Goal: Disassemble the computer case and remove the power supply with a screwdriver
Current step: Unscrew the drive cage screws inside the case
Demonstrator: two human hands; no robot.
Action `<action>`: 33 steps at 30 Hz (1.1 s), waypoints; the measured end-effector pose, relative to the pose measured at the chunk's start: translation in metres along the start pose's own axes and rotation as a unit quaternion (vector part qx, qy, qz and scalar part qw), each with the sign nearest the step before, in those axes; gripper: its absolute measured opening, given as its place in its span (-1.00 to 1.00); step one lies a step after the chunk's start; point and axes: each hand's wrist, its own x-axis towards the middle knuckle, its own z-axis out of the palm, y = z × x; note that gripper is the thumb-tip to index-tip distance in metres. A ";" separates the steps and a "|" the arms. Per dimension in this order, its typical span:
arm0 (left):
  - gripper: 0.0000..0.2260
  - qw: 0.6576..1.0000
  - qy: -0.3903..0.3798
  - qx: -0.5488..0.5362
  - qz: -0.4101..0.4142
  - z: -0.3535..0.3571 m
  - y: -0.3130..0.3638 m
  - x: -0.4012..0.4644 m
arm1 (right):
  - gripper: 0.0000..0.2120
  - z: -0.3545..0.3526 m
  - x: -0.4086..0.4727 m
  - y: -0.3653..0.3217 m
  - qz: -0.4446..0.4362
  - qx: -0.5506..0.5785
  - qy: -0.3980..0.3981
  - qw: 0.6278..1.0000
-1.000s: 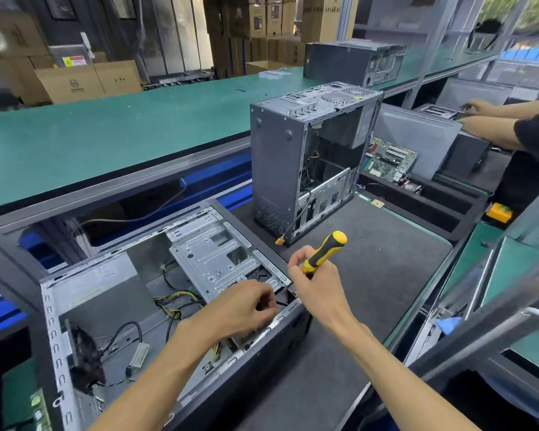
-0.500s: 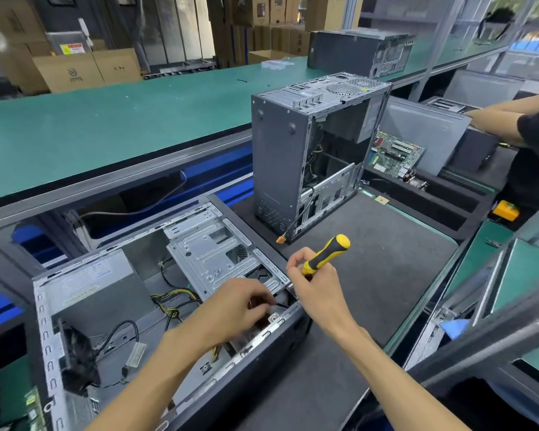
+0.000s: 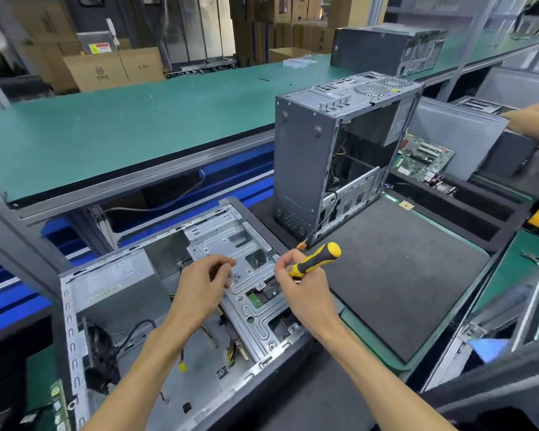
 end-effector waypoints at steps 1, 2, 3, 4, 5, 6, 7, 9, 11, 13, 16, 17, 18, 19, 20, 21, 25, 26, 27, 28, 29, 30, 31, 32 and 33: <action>-0.82 1.000 0.001 0.019 0.005 0.000 -0.002 0.001 | -0.67 0.001 0.002 0.001 0.003 0.000 0.000 1.000; -0.82 0.999 0.001 0.037 0.007 0.000 -0.004 0.003 | -0.66 0.002 0.003 0.002 0.006 0.000 -0.001 1.000; -0.82 0.999 -0.002 0.050 0.006 0.001 -0.005 0.004 | -0.66 0.003 0.005 0.003 0.008 0.000 -0.002 1.000; -0.83 0.998 -0.007 0.056 0.003 0.001 -0.006 0.005 | -0.65 0.004 0.007 0.004 0.011 0.001 -0.002 1.000; -0.83 0.998 -0.013 0.059 0.000 0.001 -0.007 0.007 | -0.65 0.004 0.008 0.004 0.013 0.002 -0.002 1.000; -0.83 0.998 -0.021 0.065 -0.001 0.001 -0.007 0.009 | -0.64 0.005 0.010 0.005 0.015 0.001 -0.002 1.000; -0.84 0.997 -0.028 0.075 0.000 0.000 -0.008 0.011 | -0.64 0.005 0.011 0.005 0.015 -0.002 -0.002 1.000; -0.85 0.995 -0.038 0.097 -0.005 -0.003 -0.008 0.017 | -0.66 0.007 0.014 0.006 0.014 -0.010 -0.001 1.000; -0.84 0.992 -0.045 0.115 -0.015 -0.005 -0.007 0.022 | -0.74 0.008 0.017 0.006 0.012 -0.015 0.002 1.000; -0.84 0.990 -0.049 0.128 -0.025 -0.007 -0.007 0.026 | -0.81 0.010 0.019 0.007 0.011 -0.020 0.002 1.000; -0.82 0.987 -0.058 0.147 -0.030 -0.007 -0.006 0.031 | -0.84 0.012 0.023 0.009 0.011 -0.025 -0.003 1.000; -0.81 0.985 -0.063 0.156 -0.026 -0.006 -0.006 0.032 | -0.84 0.012 0.024 0.009 0.012 -0.024 -0.005 1.000; -0.80 0.984 -0.067 0.167 -0.017 -0.005 -0.005 0.033 | -0.84 0.012 0.026 0.010 0.014 -0.024 -0.006 1.000; -0.80 0.982 -0.069 0.178 -0.004 -0.005 -0.004 0.034 | -0.84 0.013 0.027 0.011 0.015 -0.024 -0.007 1.000; -0.80 0.979 -0.073 0.188 0.010 -0.005 -0.004 0.035 | -0.85 0.013 0.028 0.011 0.017 -0.024 -0.007 1.000; -0.81 0.976 -0.078 0.200 0.022 -0.005 -0.004 0.036 | -0.85 0.014 0.029 0.012 0.020 -0.023 -0.006 1.000; -0.84 0.964 -0.096 0.239 0.063 -0.004 -0.007 0.035 | -0.85 0.014 0.032 0.014 0.028 -0.015 -0.004 0.999; -0.83 0.962 -0.098 0.245 0.073 -0.004 -0.008 0.035 | -0.86 0.014 0.032 0.014 0.030 -0.011 -0.004 0.999; -0.83 0.960 -0.097 0.249 0.080 -0.003 -0.010 0.035 | -0.86 0.014 0.033 0.014 0.031 -0.008 -0.005 0.999; -0.82 0.960 -0.093 0.248 0.086 -0.003 -0.011 0.035 | -0.86 0.014 0.033 0.014 0.032 -0.007 -0.006 0.999; -0.82 0.961 -0.087 0.245 0.090 -0.003 -0.012 0.035 | -0.86 0.014 0.033 0.014 0.031 -0.007 -0.007 0.999; -0.82 0.962 -0.082 0.242 0.093 -0.003 -0.012 0.034 | -0.86 0.014 0.032 0.014 0.030 -0.008 -0.009 0.999; -0.83 0.963 -0.078 0.239 0.095 -0.002 -0.012 0.033 | -0.87 0.013 0.032 0.014 0.029 -0.008 -0.011 0.999; -0.84 0.963 -0.075 0.238 0.099 -0.002 -0.012 0.033 | -0.87 0.013 0.032 0.014 0.028 -0.007 -0.013 0.999; -0.84 0.963 -0.074 0.239 0.104 -0.001 -0.011 0.032 | -0.87 0.013 0.032 0.014 0.027 -0.006 -0.016 0.999</action>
